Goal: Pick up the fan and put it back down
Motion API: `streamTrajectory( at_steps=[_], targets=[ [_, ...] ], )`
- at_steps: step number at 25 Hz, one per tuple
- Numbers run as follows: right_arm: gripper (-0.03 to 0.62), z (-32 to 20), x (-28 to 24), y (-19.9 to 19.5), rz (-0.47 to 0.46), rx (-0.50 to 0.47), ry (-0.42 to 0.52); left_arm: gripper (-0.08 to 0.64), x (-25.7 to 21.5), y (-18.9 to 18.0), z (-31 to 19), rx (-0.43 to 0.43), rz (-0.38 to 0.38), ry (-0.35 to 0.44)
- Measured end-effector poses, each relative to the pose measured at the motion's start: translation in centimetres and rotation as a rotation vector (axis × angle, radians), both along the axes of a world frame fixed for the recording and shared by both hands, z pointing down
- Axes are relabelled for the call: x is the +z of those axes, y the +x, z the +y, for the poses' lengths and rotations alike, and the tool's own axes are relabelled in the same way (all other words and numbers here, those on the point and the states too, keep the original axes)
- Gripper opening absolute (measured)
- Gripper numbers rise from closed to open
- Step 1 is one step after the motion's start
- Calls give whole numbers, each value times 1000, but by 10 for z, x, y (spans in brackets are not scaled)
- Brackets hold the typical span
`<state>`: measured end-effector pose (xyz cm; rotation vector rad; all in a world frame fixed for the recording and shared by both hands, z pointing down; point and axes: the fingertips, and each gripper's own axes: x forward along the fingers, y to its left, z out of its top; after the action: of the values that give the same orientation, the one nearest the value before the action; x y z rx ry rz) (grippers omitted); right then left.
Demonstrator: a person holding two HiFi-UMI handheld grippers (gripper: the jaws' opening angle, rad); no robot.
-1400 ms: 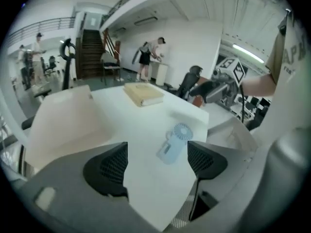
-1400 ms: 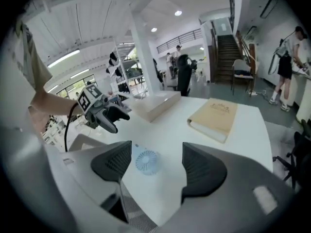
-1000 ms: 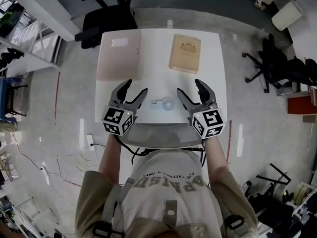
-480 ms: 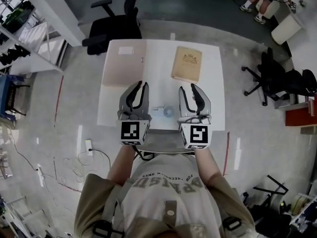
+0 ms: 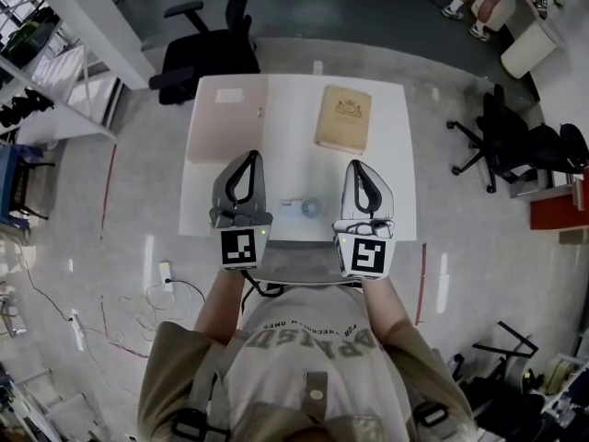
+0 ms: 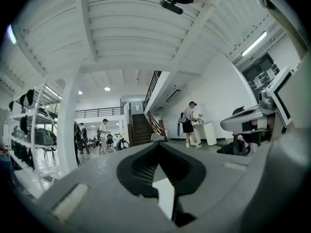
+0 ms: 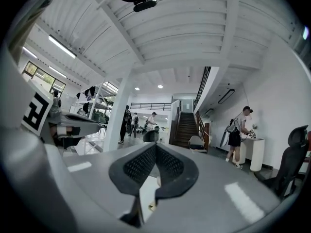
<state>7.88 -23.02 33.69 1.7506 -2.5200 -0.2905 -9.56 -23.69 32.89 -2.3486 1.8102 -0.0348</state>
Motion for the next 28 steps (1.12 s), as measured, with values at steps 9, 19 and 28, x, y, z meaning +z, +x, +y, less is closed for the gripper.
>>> streamTrajectory(
  at_steps=[9, 19, 28],
  targets=[
    [0, -4, -16, 3, -40, 38, 67, 11, -5, 4, -5, -11, 13, 29],
    [0, -10, -40, -6, -66, 25, 159, 11, -13, 11, -11, -5, 15, 49],
    [-2, -10, -36, -6, -24, 52, 161, 11, -9, 9, -10, -16, 16, 26]
  ],
)
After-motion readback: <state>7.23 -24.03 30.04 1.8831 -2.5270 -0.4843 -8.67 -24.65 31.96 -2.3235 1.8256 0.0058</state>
